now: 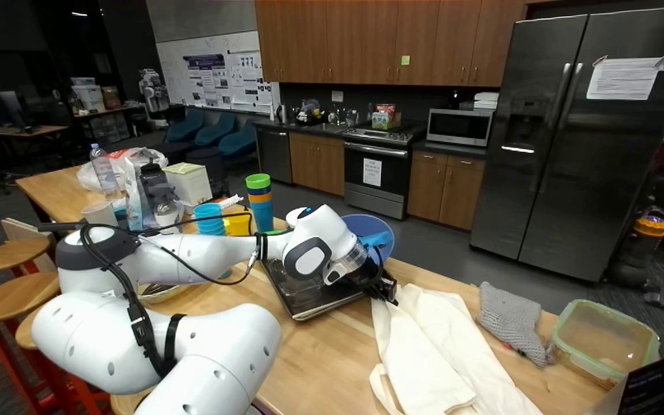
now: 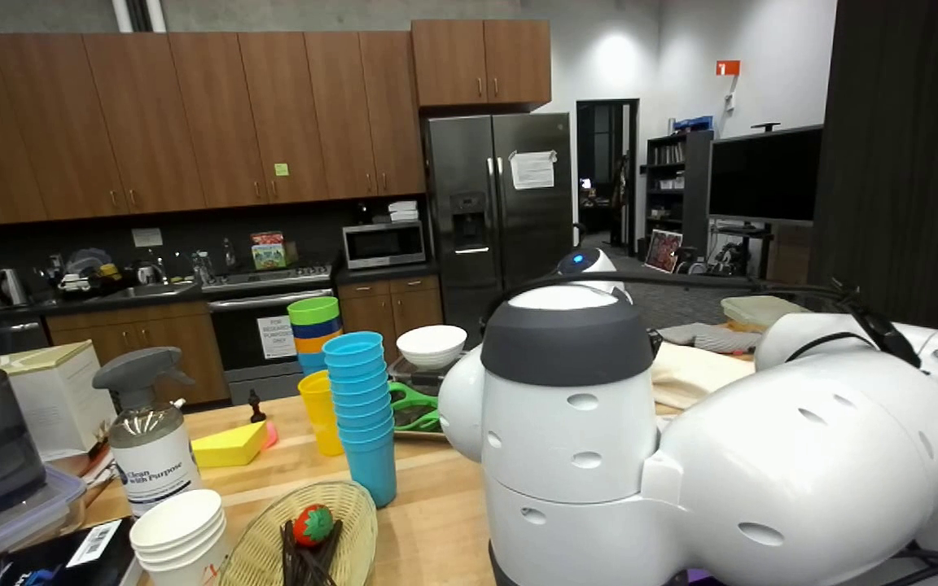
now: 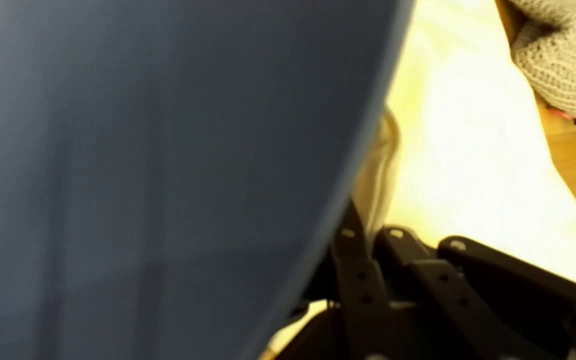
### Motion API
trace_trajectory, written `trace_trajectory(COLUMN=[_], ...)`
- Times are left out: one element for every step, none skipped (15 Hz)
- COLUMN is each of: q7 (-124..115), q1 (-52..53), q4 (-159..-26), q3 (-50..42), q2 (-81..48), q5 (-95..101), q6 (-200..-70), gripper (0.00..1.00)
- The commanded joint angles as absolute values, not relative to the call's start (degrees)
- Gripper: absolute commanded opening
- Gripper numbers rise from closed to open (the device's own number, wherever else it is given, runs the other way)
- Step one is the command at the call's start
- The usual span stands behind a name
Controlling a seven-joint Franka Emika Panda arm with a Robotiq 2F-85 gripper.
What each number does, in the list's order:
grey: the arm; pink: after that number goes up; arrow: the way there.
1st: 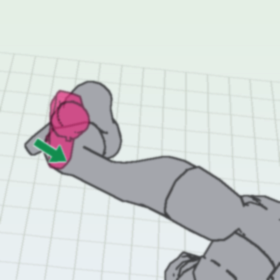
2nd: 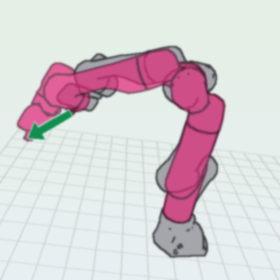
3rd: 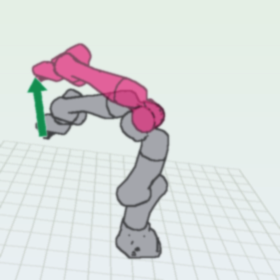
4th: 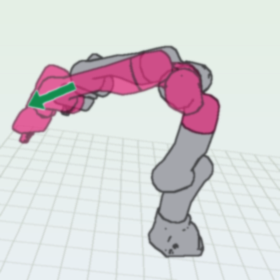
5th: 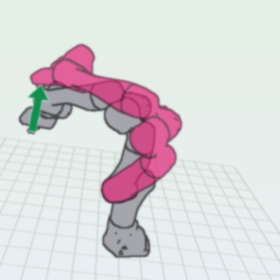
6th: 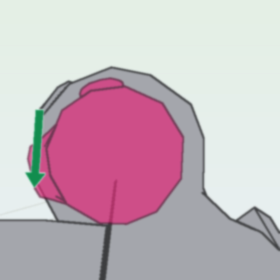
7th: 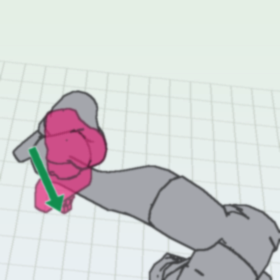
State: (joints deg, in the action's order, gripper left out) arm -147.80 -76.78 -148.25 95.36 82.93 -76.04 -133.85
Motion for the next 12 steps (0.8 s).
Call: trace_trajectory(q7=[-144.4,-141.5,-137.2,-133.1,-129.5,-126.6,-124.8,-123.4,-122.2,-120.6,-118.7,-116.7], q1=[-74.5,-73.9,-73.3,-72.7,-72.3,-72.1,-71.9,-71.7,-71.7,-71.6,-71.5,-71.4], q4=[-149.5,-149.8,-150.3,-150.7,-151.0,-151.4,-151.6,-151.8,-152.0,-152.3,-152.4,-152.6], q3=[95.4,95.4,95.4,95.3,95.2,95.1,94.8,94.5,94.2,93.9,93.7,93.6], q2=[79.2,78.6,77.8,77.0,76.4,75.8,75.2,74.8,74.4,73.9,73.4,72.9], q5=[-79.2,-79.9,-80.7,-81.1,-81.4,-81.1,-80.4,-79.8,-79.1,-78.9,-79.1,-79.5], q6=[-136.2,-136.6,-137.0,-137.1,-137.0,-136.5,-135.8,-135.3,-134.9,-134.7,-134.9,-135.2], gripper=[0.01,0.01,0.01,0.01,0.01,0.01,0.01,0.01,0.01,0.01,0.01,0.01])
